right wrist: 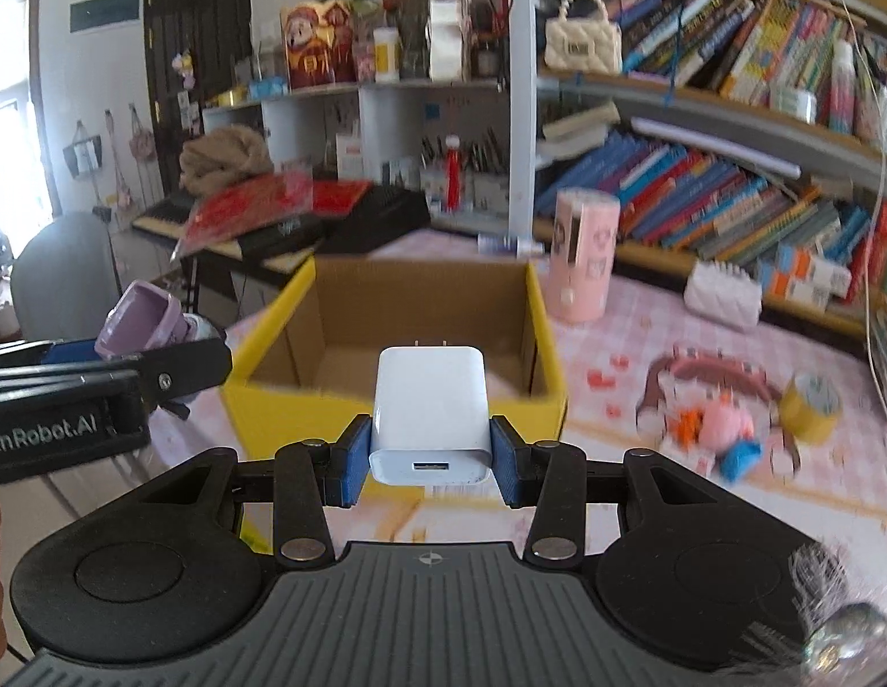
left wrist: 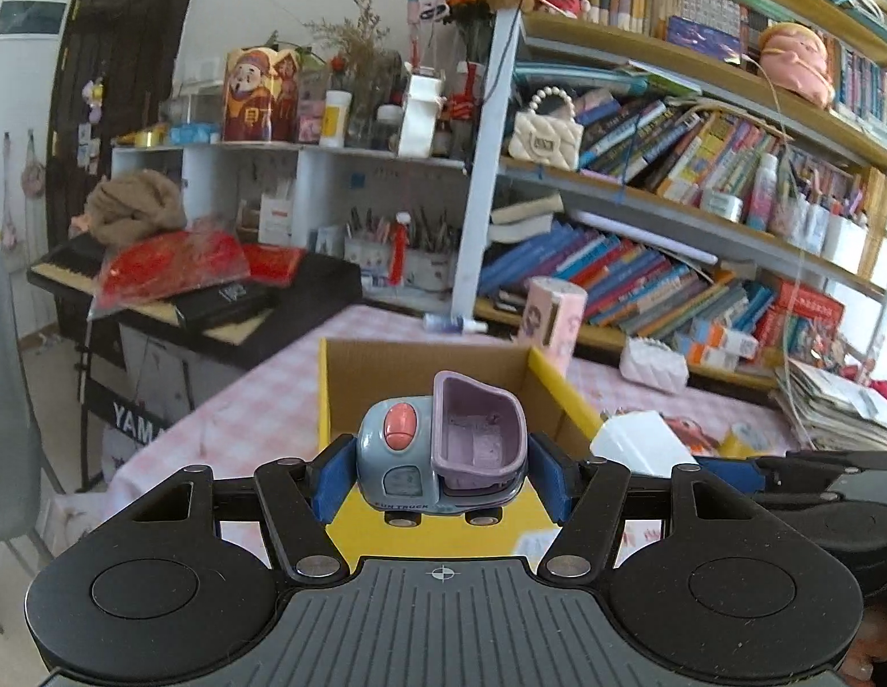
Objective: Organize objects
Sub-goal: 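Carry the charger in the right tool and toy car in the left tool toward the box, then lower both tools into the yellow box and open them to release charger and car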
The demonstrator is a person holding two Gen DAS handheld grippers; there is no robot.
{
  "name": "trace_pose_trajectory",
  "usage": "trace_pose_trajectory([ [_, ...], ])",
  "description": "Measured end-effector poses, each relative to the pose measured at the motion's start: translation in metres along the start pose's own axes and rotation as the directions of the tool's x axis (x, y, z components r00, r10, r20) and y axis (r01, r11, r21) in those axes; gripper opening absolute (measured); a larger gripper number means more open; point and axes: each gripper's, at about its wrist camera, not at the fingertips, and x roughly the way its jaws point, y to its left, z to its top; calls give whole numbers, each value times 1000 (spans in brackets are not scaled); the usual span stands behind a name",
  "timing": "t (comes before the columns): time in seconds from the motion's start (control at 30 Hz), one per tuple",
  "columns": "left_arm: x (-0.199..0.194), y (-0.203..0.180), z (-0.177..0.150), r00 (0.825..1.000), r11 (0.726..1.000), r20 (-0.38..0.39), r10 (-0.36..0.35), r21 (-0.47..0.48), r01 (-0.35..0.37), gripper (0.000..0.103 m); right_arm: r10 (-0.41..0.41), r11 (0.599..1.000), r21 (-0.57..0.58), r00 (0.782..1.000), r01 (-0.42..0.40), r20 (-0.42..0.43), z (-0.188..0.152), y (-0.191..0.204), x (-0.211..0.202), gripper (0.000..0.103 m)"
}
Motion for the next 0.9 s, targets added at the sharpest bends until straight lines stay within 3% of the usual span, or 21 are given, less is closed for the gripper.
trace_pose_trajectory([
  [0.23, 37, -4, 16, 999, 999, 2, 39, 6, -39, 63, 24, 1000, -19, 999, -23, 36, 35, -15, 39, 41],
  [0.5, 87, -8, 22, 995, 995, -34, 97, 23, -96, 63, 59, 996, -68, 998, -58, 16, 56, -33, 90, 41],
  [0.9, 157, -12, 7, 966, 978, -175, 190, 123, -170, 63, 96, 958, -257, 989, -124, -116, 60, -41, 175, 41],
])
